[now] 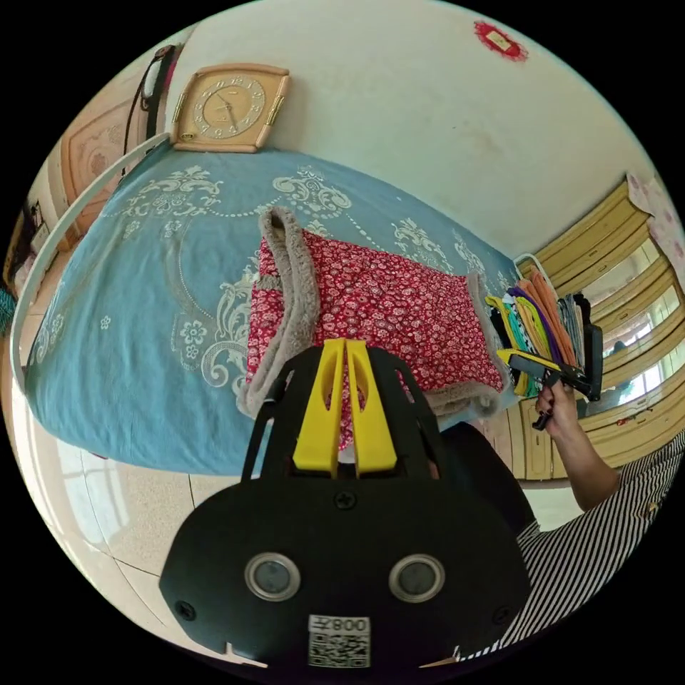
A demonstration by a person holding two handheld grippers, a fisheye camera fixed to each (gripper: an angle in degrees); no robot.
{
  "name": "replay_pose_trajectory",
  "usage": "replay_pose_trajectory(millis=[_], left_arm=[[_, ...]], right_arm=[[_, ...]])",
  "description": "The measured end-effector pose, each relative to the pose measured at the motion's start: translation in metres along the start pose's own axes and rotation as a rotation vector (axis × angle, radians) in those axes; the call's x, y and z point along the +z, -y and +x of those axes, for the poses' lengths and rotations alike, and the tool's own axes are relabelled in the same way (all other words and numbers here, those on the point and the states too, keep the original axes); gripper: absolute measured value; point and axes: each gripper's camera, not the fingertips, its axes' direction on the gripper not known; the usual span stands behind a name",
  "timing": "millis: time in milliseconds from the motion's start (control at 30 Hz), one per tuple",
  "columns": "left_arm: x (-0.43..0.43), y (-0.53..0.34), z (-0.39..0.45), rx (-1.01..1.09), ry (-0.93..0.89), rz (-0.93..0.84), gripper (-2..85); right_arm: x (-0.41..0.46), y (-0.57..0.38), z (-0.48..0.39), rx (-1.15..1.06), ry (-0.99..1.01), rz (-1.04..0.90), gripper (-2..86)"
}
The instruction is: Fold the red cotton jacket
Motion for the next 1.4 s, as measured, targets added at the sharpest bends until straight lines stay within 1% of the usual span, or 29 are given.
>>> replay_pose_trajectory(millis=[33, 67, 100, 133, 167, 233, 333, 400, 467, 533, 600, 667, 767, 833, 1067, 1133, 1233, 1400], left_arm=[[0.013, -0.008, -0.007, -0.039, 0.026, -0.078, 0.2], [0.03, -0.014, -0.014, -0.044, 0.019, -0.162, 0.2], [0.034, -0.017, -0.017, -0.034, 0.011, -0.152, 0.2], [0.029, -0.021, -0.023, -0.042, -0.003, -0.091, 0.3], [0.024, -0.018, -0.03, -0.088, -0.037, -0.107, 0.3], [0.008, -0.014, -0.034, -0.106, -0.049, -0.104, 0.3], [-0.028, -0.018, -0.04, -0.072, -0.017, -0.022, 0.6], [-0.048, -0.024, -0.055, -0.102, -0.033, 0.039, 1.0], [-0.07, -0.035, -0.083, -0.173, -0.073, 0.121, 2.0], [-0.074, -0.04, -0.108, -0.235, -0.087, 0.125, 4.2], [-0.071, -0.043, -0.131, -0.3, -0.12, 0.102, 7.8], [-0.059, -0.043, -0.156, -0.351, -0.206, 0.07, 10.9], [-0.04, -0.037, -0.175, -0.373, -0.321, 0.009, 13.2], [-0.031, -0.035, -0.182, -0.392, -0.375, 0.002, 14.0], [-0.019, -0.047, -0.21, -0.477, -0.523, 0.079, 16.4], [-0.012, -0.048, -0.214, -0.481, -0.551, 0.073, 16.6], [-0.002, -0.045, -0.217, -0.459, -0.542, 0.05, 16.5], [0.011, -0.035, -0.209, -0.379, -0.521, 0.006, 14.6]], right_arm=[[0.013, -0.004, -0.007, -0.001, -0.013, -0.047, 0.1], [0.038, -0.007, -0.011, 0.01, -0.014, -0.146, 0.1], [0.05, -0.009, -0.012, 0.017, -0.017, -0.186, 0.1], [0.058, -0.012, -0.013, 0.038, -0.009, -0.147, 0.1], [0.056, -0.009, -0.013, 0.081, 0.012, -0.131, 0.1], [0.052, 0.002, -0.018, 0.095, 0.019, -0.166, 0.1], [0.036, 0.017, -0.037, 0.039, -0.035, -0.165, 0.1], [0.023, 0.024, -0.051, 0.011, -0.039, -0.117, 0.1], [0.013, 0.037, -0.071, -0.02, -0.004, -0.079, 0.3], [0.012, 0.049, -0.088, -0.057, 0.042, -0.064, 0.5], [0.017, 0.065, -0.107, -0.106, 0.074, -0.063, 0.9], [0.029, 0.091, -0.128, -0.154, 0.162, -0.088, 2.2], [0.049, 0.126, -0.153, -0.192, 0.254, -0.145, 5.2], [0.061, 0.146, -0.168, -0.212, 0.287, -0.174, 6.5], [0.102, 0.21, -0.207, -0.207, 0.369, -0.275, 11.0], [0.11, 0.222, -0.214, -0.198, 0.384, -0.29, 11.3], [0.122, 0.239, -0.225, -0.186, 0.378, -0.312, 12.0], [0.145, 0.261, -0.246, -0.167, 0.292, -0.359, 13.4]])
